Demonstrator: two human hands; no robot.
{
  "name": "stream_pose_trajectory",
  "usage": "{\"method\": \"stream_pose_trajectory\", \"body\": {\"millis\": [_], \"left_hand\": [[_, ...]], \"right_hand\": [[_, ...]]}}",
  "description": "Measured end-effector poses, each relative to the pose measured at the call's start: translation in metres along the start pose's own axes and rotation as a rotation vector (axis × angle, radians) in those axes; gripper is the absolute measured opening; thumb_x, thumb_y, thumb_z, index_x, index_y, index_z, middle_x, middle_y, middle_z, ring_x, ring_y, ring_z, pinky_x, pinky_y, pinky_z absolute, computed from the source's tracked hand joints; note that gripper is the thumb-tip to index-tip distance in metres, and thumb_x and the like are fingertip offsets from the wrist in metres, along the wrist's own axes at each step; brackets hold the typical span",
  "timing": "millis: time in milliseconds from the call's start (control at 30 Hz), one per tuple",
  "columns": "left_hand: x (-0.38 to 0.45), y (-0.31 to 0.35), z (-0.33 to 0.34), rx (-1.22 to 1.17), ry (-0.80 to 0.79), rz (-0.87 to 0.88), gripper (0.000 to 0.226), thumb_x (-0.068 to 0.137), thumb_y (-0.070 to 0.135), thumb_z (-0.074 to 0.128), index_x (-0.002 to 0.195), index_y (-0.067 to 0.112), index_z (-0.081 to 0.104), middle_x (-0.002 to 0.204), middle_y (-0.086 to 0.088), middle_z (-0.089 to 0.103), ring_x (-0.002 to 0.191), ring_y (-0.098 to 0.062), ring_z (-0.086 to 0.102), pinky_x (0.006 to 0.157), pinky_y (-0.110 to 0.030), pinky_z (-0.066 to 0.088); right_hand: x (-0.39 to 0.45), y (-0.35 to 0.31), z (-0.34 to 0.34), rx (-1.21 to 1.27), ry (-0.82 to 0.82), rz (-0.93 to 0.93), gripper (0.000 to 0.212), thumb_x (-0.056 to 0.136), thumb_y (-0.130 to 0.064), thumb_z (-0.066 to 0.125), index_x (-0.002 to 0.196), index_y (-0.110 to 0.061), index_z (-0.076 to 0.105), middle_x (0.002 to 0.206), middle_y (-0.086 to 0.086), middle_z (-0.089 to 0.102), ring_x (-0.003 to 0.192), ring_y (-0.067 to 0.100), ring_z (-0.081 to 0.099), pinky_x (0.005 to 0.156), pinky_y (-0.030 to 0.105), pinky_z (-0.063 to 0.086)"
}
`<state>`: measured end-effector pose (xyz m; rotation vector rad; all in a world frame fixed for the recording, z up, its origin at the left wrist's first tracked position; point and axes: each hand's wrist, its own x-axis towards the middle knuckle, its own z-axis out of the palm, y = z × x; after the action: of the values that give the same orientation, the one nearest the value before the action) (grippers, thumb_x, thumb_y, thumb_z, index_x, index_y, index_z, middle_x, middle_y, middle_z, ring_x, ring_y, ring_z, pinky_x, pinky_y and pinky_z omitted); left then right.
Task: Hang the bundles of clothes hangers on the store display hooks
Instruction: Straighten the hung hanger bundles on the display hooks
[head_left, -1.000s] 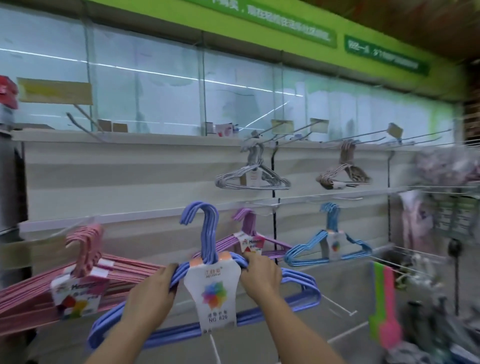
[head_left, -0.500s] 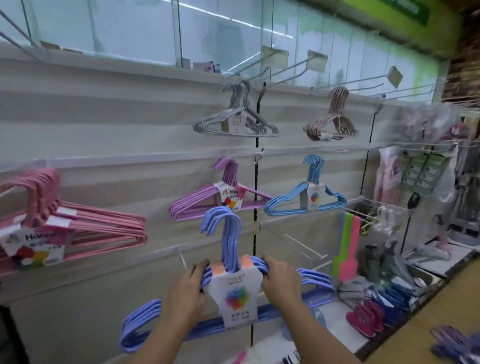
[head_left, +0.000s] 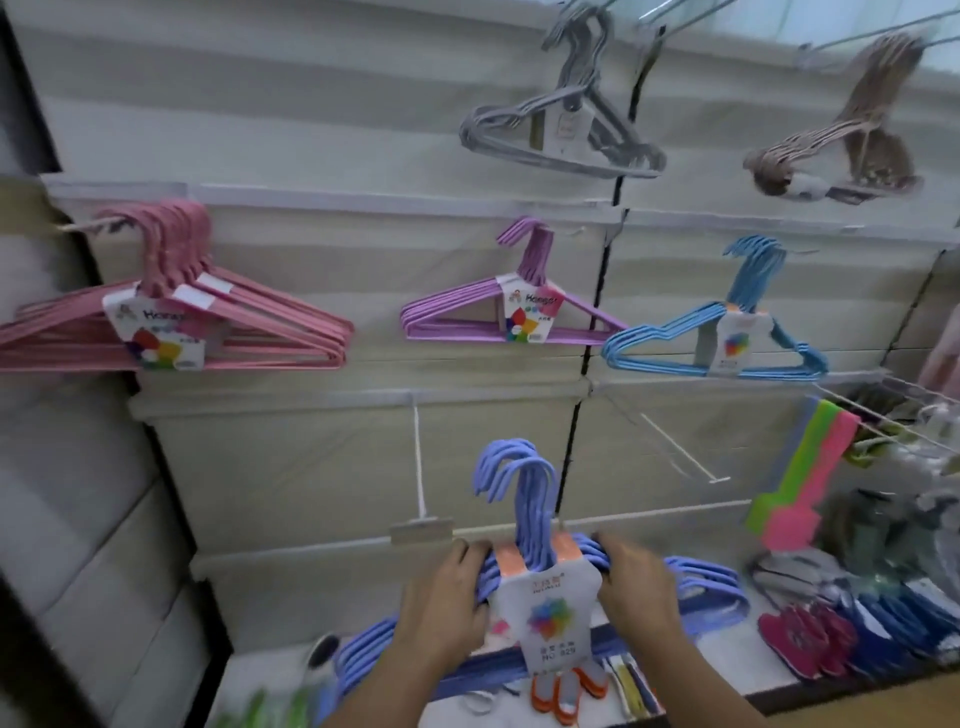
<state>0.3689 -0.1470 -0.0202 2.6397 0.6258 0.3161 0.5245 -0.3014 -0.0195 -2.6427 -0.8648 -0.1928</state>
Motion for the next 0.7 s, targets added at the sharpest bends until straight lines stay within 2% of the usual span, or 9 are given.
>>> {"method": "stream_pose_trajectory", "body": {"millis": [100, 200, 267, 367, 500, 700], "left_hand": [[-0.011, -0.01, 0.017, -0.004, -0.104, -0.024, 0.052, 0.077, 0.037, 0.044, 0.129, 0.031, 0.042, 0.12, 0.003, 0.049, 0.105, -0.026, 0.055, 0.082, -0.036, 0.047], [-0.017, -0.023, 0.037, 0.035, -0.201, -0.055, 0.07, 0.078, 0.038, 0.047, 0.145, 0.033, 0.026, 0.13, 0.003, 0.045, 0.118, -0.025, 0.049, 0.086, -0.035, 0.046], [-0.018, -0.031, 0.049, 0.048, -0.254, -0.084, 0.073, 0.084, 0.033, 0.049, 0.15, 0.032, 0.017, 0.136, 0.002, 0.042, 0.125, -0.023, 0.044, 0.089, -0.036, 0.045], [-0.014, -0.045, 0.069, 0.037, -0.284, -0.135, 0.069, 0.09, 0.031, 0.046, 0.151, 0.03, 0.013, 0.137, 0.001, 0.042, 0.127, -0.022, 0.042, 0.09, -0.034, 0.043], [-0.005, -0.073, 0.091, 0.013, -0.286, -0.221, 0.067, 0.095, 0.041, 0.045, 0.152, 0.025, 0.013, 0.142, 0.001, 0.042, 0.128, -0.02, 0.041, 0.099, -0.032, 0.04], [0.037, -0.096, 0.104, 0.05, -0.275, -0.165, 0.056, 0.102, 0.039, 0.035, 0.152, 0.031, 0.011, 0.143, -0.001, 0.038, 0.129, -0.023, 0.037, 0.098, -0.035, 0.039]], "right_hand": [[-0.01, 0.008, 0.021, 0.025, -0.059, -0.014, 0.017, 0.086, -0.026, 0.055, 0.103, -0.024, 0.059, 0.1, 0.0, 0.068, 0.095, 0.022, 0.062, 0.063, 0.027, 0.03], [-0.014, 0.012, 0.036, 0.013, -0.159, -0.045, 0.016, 0.084, -0.023, 0.057, 0.099, -0.022, 0.059, 0.104, 0.0, 0.067, 0.102, 0.023, 0.059, 0.066, 0.028, 0.028], [-0.014, 0.013, 0.046, 0.02, -0.189, -0.048, 0.01, 0.081, -0.02, 0.057, 0.09, -0.023, 0.053, 0.1, 0.003, 0.068, 0.1, 0.026, 0.06, 0.066, 0.029, 0.03], [-0.013, 0.014, 0.072, -0.01, -0.223, -0.048, 0.011, 0.081, -0.021, 0.058, 0.088, -0.024, 0.05, 0.096, 0.002, 0.069, 0.094, 0.026, 0.062, 0.067, 0.032, 0.035], [-0.01, 0.019, 0.105, 0.012, -0.262, 0.002, 0.014, 0.085, -0.022, 0.057, 0.085, -0.023, 0.043, 0.09, 0.004, 0.067, 0.086, 0.028, 0.061, 0.063, 0.033, 0.033], [0.012, 0.017, 0.139, 0.107, -0.307, 0.177, 0.013, 0.082, -0.006, 0.054, 0.083, -0.017, 0.047, 0.085, 0.009, 0.065, 0.083, 0.033, 0.06, 0.06, 0.032, 0.034]]}}
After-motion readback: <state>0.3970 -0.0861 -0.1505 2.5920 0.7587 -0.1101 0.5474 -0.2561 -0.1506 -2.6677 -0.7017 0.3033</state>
